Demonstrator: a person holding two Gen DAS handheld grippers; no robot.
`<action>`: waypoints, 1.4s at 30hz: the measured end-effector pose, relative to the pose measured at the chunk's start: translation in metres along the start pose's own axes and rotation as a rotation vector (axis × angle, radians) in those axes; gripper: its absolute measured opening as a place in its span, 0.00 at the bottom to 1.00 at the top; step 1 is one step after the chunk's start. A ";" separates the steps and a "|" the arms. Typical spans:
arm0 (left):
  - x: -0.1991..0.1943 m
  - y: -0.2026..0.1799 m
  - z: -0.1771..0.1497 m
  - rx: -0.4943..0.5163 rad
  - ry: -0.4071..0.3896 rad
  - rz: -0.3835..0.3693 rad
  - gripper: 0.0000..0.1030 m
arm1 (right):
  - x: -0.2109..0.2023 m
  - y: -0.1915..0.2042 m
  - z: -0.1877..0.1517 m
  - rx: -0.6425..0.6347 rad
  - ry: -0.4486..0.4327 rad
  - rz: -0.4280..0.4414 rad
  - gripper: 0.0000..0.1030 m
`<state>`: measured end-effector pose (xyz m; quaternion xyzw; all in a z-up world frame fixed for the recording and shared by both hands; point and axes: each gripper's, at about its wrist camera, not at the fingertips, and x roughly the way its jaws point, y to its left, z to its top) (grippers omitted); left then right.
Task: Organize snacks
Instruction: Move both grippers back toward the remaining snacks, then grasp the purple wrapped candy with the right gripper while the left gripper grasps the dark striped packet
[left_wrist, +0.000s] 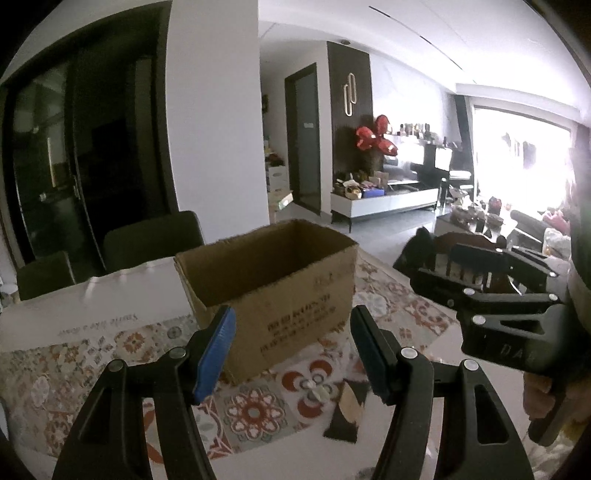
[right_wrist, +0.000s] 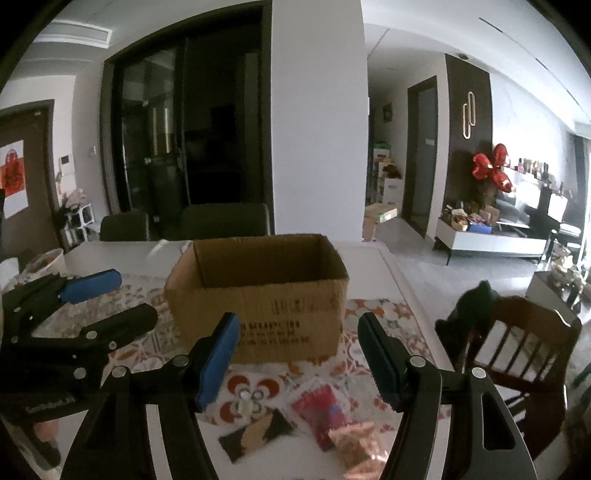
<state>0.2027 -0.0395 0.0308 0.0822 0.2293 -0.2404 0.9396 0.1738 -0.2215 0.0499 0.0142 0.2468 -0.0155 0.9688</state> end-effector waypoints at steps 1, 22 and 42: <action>-0.001 -0.001 -0.003 0.001 0.001 -0.002 0.62 | -0.003 0.000 -0.004 0.003 0.001 -0.008 0.65; 0.013 -0.025 -0.078 0.085 0.125 -0.128 0.61 | -0.006 0.002 -0.099 0.132 0.191 -0.037 0.65; 0.070 -0.036 -0.110 0.074 0.304 -0.209 0.56 | 0.032 -0.009 -0.149 0.243 0.389 0.008 0.56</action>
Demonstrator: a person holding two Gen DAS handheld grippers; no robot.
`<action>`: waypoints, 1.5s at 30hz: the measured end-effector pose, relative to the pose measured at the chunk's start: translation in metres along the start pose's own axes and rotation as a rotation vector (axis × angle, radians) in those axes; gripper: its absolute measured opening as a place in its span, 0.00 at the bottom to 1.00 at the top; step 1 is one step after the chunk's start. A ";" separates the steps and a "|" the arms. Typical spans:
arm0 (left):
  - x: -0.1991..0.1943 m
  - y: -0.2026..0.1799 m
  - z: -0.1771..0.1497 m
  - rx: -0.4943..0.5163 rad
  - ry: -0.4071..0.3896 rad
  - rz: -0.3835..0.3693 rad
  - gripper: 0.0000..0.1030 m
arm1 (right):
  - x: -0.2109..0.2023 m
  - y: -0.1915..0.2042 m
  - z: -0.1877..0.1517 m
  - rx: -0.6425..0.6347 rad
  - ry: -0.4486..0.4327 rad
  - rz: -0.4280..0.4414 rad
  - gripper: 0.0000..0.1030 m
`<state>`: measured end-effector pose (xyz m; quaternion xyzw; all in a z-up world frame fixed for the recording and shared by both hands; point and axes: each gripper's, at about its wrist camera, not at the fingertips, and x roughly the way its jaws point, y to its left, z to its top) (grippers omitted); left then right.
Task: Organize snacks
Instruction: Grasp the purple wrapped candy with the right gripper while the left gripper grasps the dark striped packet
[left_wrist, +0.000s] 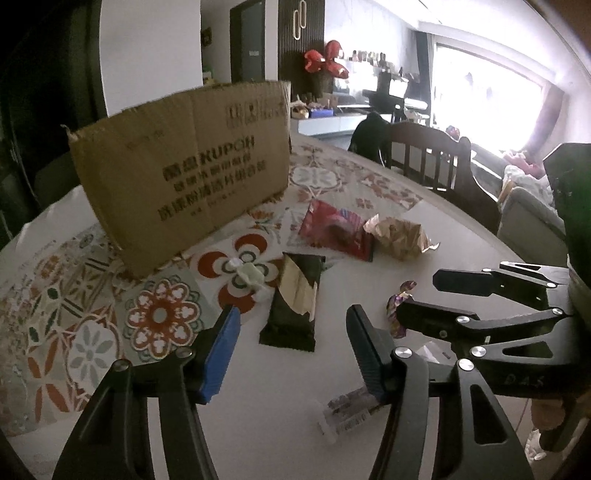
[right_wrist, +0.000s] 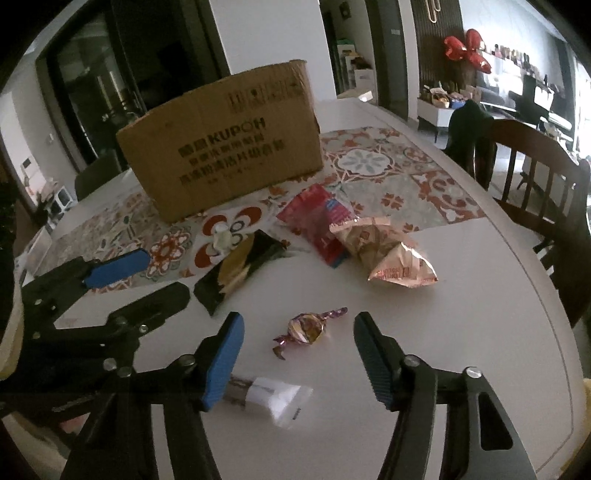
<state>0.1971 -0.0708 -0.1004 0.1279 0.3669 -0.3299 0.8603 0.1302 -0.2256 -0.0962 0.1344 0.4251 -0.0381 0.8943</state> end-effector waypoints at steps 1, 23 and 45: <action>0.003 0.000 0.000 -0.002 0.007 -0.003 0.56 | 0.002 0.000 0.001 0.002 0.004 0.002 0.56; 0.050 0.007 0.003 -0.075 0.113 -0.076 0.43 | 0.027 -0.004 0.005 0.044 0.057 0.041 0.39; 0.021 0.004 0.010 -0.074 0.048 -0.030 0.30 | 0.020 -0.002 0.008 0.022 0.028 0.066 0.26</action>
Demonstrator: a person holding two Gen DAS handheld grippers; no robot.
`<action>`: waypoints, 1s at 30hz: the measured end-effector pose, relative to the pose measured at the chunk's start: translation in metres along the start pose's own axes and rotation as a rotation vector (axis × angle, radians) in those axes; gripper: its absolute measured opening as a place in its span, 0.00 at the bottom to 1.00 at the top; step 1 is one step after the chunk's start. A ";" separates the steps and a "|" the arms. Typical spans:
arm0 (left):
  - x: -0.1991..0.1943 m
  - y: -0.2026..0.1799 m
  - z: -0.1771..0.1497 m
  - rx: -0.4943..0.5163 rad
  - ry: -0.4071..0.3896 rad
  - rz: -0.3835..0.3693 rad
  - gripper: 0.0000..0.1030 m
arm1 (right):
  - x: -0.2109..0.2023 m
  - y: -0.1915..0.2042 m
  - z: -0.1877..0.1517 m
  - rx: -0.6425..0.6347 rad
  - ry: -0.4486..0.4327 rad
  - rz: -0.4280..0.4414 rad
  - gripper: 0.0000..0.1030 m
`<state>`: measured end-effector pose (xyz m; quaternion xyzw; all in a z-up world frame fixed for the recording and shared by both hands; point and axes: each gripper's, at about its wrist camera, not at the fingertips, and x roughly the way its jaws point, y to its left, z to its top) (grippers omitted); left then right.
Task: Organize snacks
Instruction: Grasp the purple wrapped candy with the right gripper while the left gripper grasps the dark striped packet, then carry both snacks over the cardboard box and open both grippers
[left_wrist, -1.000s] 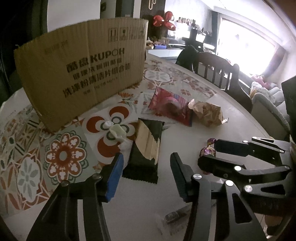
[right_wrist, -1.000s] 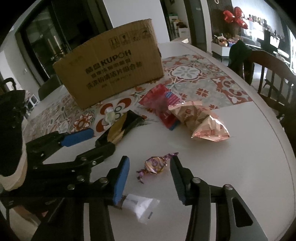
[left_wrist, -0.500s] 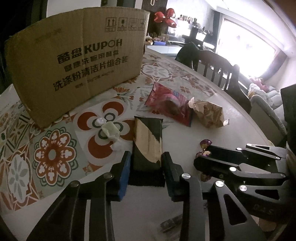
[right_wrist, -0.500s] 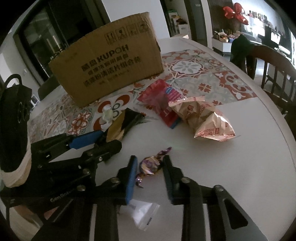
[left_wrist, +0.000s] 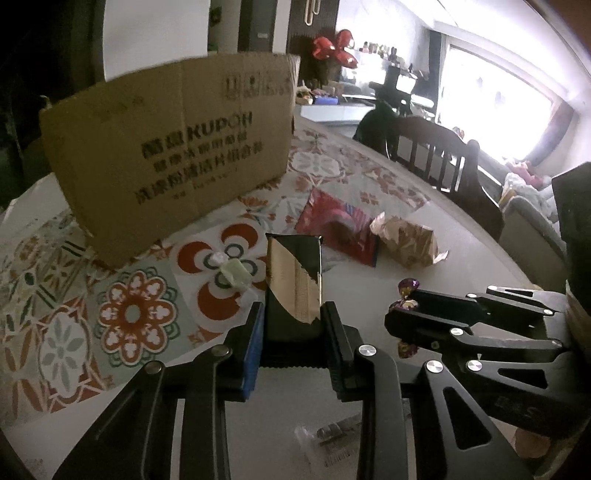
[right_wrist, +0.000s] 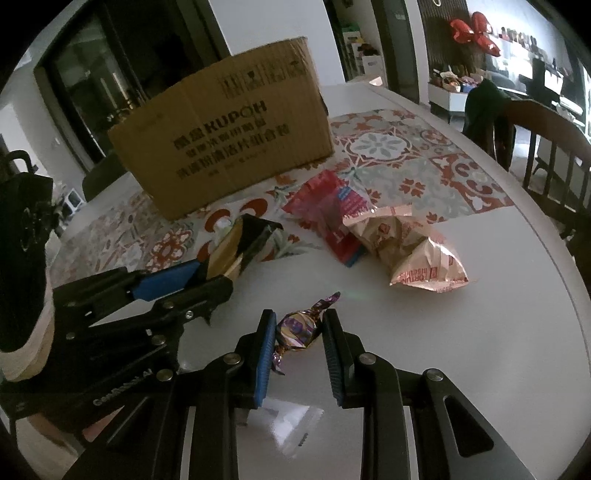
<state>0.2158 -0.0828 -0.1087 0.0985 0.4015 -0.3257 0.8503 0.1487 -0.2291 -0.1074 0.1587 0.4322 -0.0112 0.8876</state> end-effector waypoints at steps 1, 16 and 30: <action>-0.005 0.000 0.000 -0.003 -0.012 0.010 0.30 | -0.002 0.001 0.000 -0.002 -0.005 0.001 0.26; -0.064 -0.004 0.012 -0.041 -0.145 0.085 0.30 | -0.042 0.019 0.017 -0.077 -0.121 0.044 0.26; -0.100 -0.002 0.028 -0.054 -0.267 0.140 0.30 | -0.068 0.031 0.040 -0.117 -0.236 0.079 0.26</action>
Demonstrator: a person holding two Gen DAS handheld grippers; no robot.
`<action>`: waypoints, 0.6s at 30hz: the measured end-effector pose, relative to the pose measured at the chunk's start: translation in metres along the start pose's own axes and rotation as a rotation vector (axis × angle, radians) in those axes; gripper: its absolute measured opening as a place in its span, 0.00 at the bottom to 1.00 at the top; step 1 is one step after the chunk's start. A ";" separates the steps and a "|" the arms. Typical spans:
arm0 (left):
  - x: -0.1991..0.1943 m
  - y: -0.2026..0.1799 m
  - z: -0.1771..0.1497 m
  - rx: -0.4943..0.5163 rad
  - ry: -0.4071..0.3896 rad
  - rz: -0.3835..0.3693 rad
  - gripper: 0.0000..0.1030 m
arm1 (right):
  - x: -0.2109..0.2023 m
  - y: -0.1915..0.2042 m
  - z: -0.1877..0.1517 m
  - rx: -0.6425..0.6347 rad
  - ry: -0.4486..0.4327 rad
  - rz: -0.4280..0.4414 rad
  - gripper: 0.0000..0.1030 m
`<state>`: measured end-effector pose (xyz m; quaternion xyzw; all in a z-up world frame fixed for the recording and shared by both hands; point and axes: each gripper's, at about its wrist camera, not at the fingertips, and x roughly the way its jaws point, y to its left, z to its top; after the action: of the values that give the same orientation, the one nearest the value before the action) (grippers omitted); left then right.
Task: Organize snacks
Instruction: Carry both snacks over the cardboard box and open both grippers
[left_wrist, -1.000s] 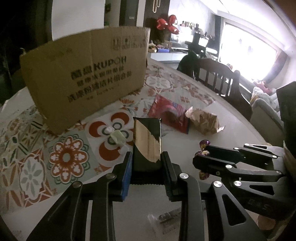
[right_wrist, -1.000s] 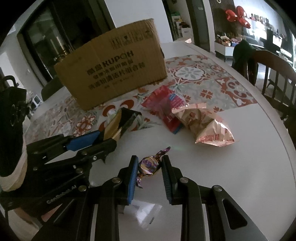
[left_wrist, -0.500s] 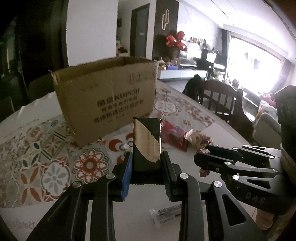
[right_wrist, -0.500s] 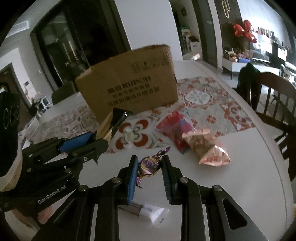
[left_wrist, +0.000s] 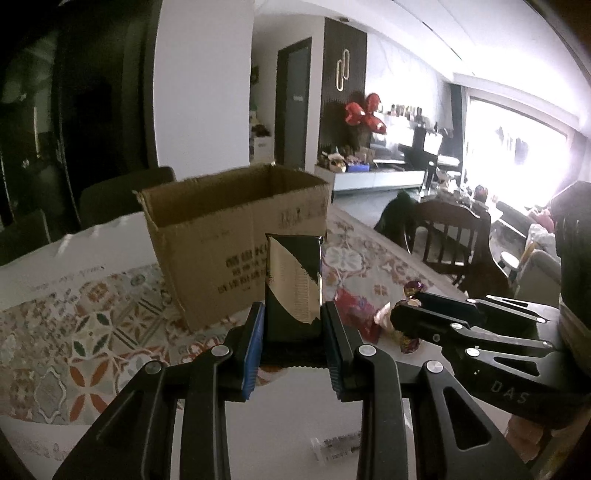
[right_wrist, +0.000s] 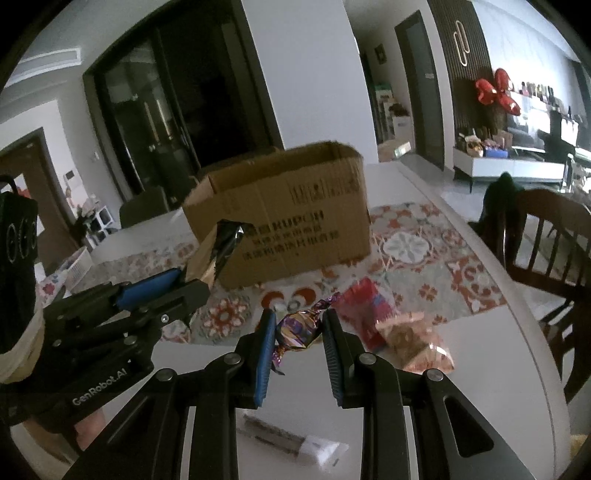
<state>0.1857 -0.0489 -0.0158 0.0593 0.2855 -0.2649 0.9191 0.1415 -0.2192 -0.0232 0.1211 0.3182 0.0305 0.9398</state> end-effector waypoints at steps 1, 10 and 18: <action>-0.002 0.001 0.003 -0.002 -0.008 0.004 0.30 | -0.001 0.001 0.003 -0.002 -0.010 0.003 0.26; -0.012 0.009 0.024 -0.007 -0.072 0.032 0.30 | -0.007 0.007 0.027 -0.022 -0.088 0.021 0.26; -0.016 0.015 0.043 -0.005 -0.134 0.058 0.30 | -0.008 0.011 0.052 -0.046 -0.145 0.038 0.26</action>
<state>0.2033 -0.0396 0.0283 0.0474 0.2221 -0.2407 0.9437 0.1670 -0.2202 0.0236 0.1075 0.2461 0.0467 0.9621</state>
